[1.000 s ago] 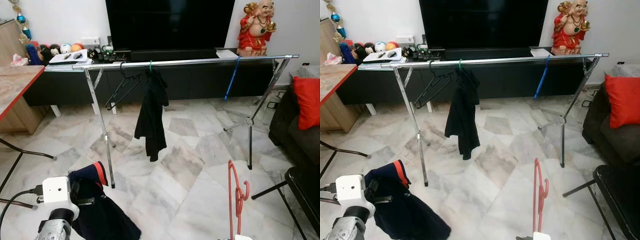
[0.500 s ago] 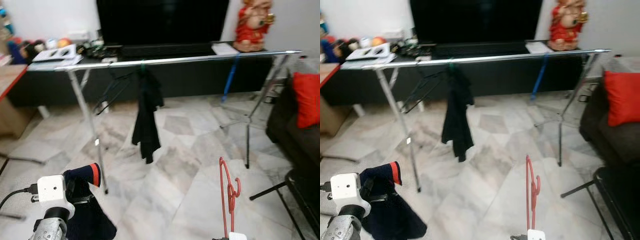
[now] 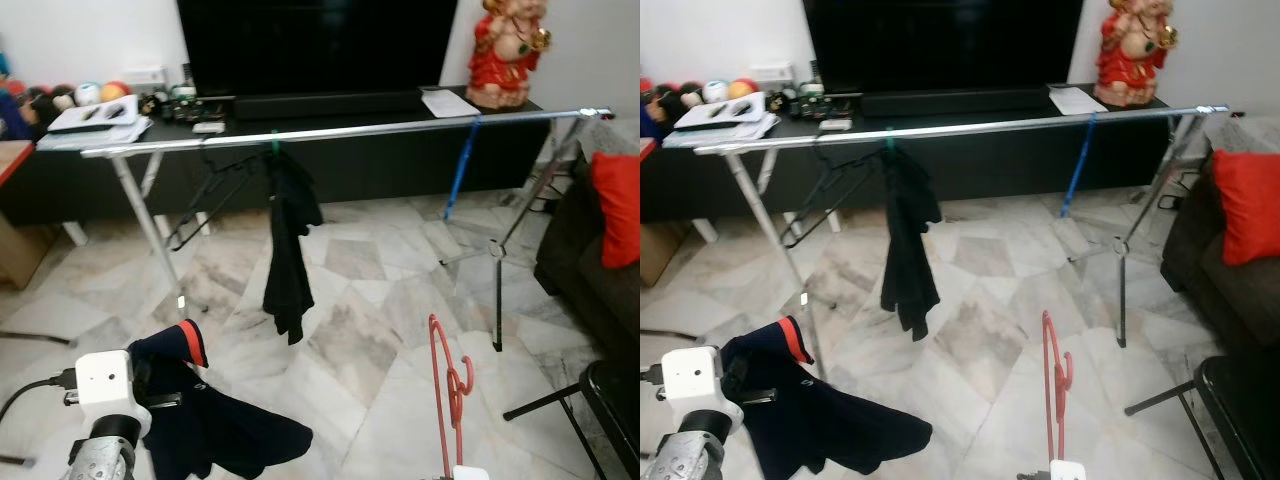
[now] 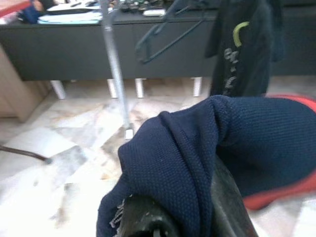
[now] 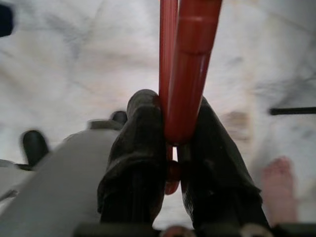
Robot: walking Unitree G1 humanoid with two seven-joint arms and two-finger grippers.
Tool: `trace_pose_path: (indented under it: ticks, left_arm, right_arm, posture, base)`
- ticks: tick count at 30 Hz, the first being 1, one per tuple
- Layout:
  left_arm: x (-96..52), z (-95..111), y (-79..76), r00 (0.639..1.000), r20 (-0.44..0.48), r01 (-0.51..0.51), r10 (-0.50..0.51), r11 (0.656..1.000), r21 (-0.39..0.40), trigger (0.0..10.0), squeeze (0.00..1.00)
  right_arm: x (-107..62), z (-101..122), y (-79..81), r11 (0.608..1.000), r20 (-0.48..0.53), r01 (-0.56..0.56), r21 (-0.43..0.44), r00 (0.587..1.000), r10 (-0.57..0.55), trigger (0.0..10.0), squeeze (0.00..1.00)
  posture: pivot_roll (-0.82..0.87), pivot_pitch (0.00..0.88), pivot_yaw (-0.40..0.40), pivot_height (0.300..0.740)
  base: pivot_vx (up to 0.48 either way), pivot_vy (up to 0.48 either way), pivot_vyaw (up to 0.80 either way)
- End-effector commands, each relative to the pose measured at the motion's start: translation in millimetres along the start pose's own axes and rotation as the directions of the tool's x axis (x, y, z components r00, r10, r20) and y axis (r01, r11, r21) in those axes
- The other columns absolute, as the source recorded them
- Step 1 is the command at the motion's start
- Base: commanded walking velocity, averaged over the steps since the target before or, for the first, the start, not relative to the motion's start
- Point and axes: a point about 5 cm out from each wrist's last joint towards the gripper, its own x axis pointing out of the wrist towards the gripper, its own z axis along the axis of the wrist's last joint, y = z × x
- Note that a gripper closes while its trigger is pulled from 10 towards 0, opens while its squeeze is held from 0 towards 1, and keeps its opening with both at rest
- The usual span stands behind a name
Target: Hang hanger
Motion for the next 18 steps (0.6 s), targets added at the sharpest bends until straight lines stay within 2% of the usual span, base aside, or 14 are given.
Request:
trace_pose_path:
  ticks: [1,5,18]
  left_arm:
    - [0.8,8.3,7.6,0.999,0.032,-0.019,0.019,0.999,0.025,10.0,0.00]
    - [0.3,8.0,6.9,0.999,0.031,-0.018,0.017,1.000,0.024,10.0,0.00]
    - [0.0,8.1,4.9,1.000,0.026,-0.010,0.009,1.000,0.019,10.0,0.00]
  right_arm:
    - [0.8,4.6,6.0,1.000,0.019,-0.019,-0.005,1.000,0.019,10.0,0.00]
    - [0.7,4.6,7.1,1.000,0.021,-0.029,-0.001,0.999,0.029,10.0,0.00]
    - [0.7,3.7,6.0,0.999,0.015,-0.018,0.027,1.000,0.018,10.0,0.00]
  posture:
    - [-0.02,0.115,-0.007,0.740]
    - [-0.02,0.118,-0.007,0.740]
    - [-0.02,0.126,-0.005,0.740]
  base:
    - [0.319,0.000,0.00]
    - [0.317,0.000,0.69]
    - [0.318,0.000,0.00]
